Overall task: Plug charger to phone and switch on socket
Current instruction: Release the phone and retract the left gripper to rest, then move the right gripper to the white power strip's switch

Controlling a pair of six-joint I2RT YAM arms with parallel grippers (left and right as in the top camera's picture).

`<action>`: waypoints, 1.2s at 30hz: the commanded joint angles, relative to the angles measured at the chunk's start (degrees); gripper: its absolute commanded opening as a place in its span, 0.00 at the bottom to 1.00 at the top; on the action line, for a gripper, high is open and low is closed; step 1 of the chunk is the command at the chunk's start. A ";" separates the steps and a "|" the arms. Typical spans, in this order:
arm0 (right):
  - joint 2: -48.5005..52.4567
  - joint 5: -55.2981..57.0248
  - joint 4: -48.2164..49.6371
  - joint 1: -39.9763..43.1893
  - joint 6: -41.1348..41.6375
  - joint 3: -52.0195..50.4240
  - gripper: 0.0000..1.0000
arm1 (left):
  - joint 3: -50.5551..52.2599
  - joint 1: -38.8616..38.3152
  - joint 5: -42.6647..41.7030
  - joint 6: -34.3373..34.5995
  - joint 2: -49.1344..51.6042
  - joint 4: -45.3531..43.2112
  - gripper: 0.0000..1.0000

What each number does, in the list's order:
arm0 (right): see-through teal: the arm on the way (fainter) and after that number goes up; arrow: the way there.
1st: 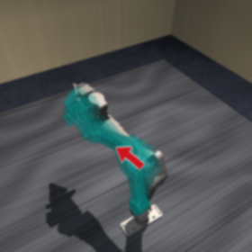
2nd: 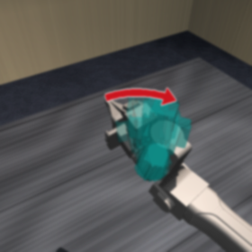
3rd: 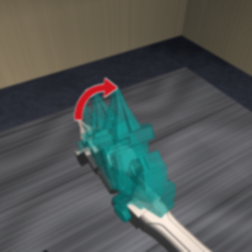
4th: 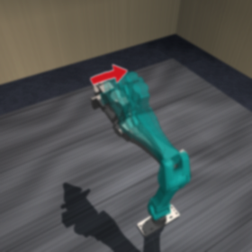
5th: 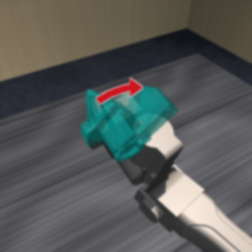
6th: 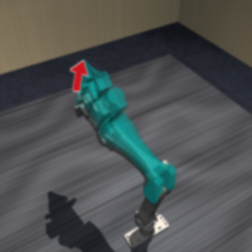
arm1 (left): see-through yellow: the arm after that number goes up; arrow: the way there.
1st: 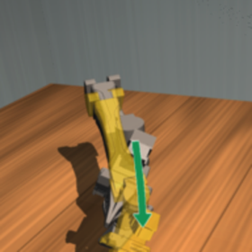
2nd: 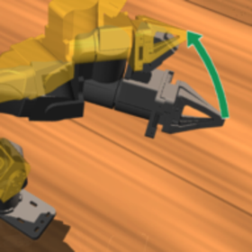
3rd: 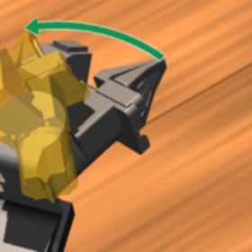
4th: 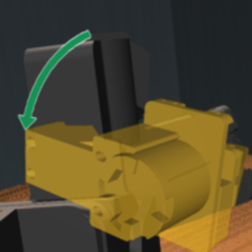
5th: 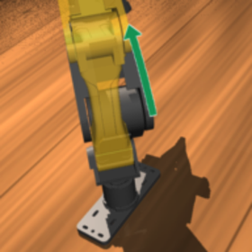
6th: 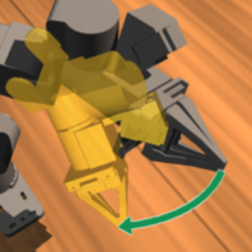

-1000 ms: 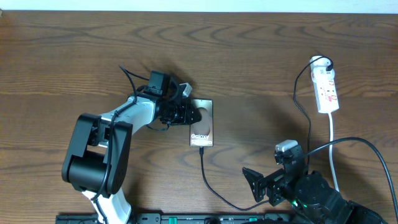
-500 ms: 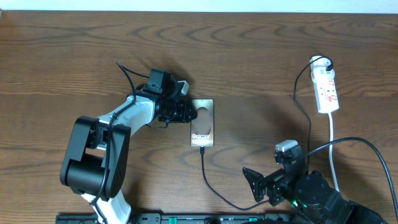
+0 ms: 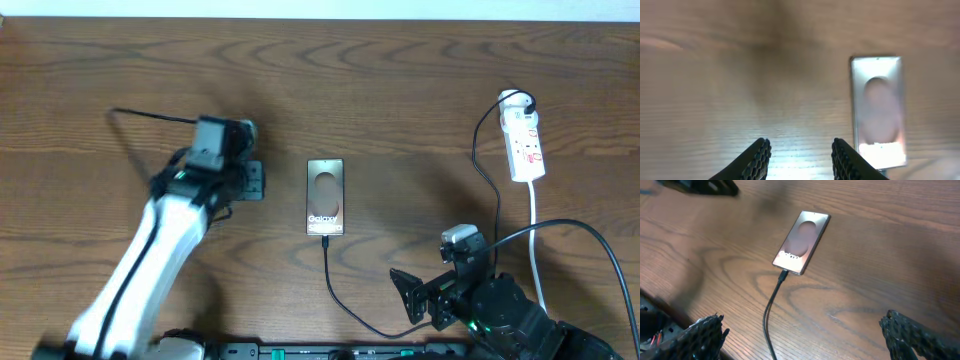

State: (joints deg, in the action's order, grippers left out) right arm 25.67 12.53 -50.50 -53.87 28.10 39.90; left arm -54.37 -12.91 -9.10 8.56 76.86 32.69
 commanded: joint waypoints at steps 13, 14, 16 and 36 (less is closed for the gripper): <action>6.60 19.21 3.45 2.03 10.95 0.37 0.83 | -0.31 -0.02 10.08 4.28 -42.25 17.88 0.91; 7.34 19.80 3.91 2.71 11.58 0.39 0.79 | -0.31 -0.02 11.58 5.09 -43.60 19.21 0.93; 8.55 20.11 4.68 4.35 11.74 0.70 0.70 | -0.31 -0.02 13.29 5.95 -46.27 21.22 0.93; 19.06 18.73 -16.04 41.11 13.18 25.05 0.01 | -0.31 -0.02 12.37 6.80 -49.24 18.93 0.98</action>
State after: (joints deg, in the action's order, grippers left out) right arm 41.71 31.33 -63.99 -17.52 41.43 61.23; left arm -54.35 -12.91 3.14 14.81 27.70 51.99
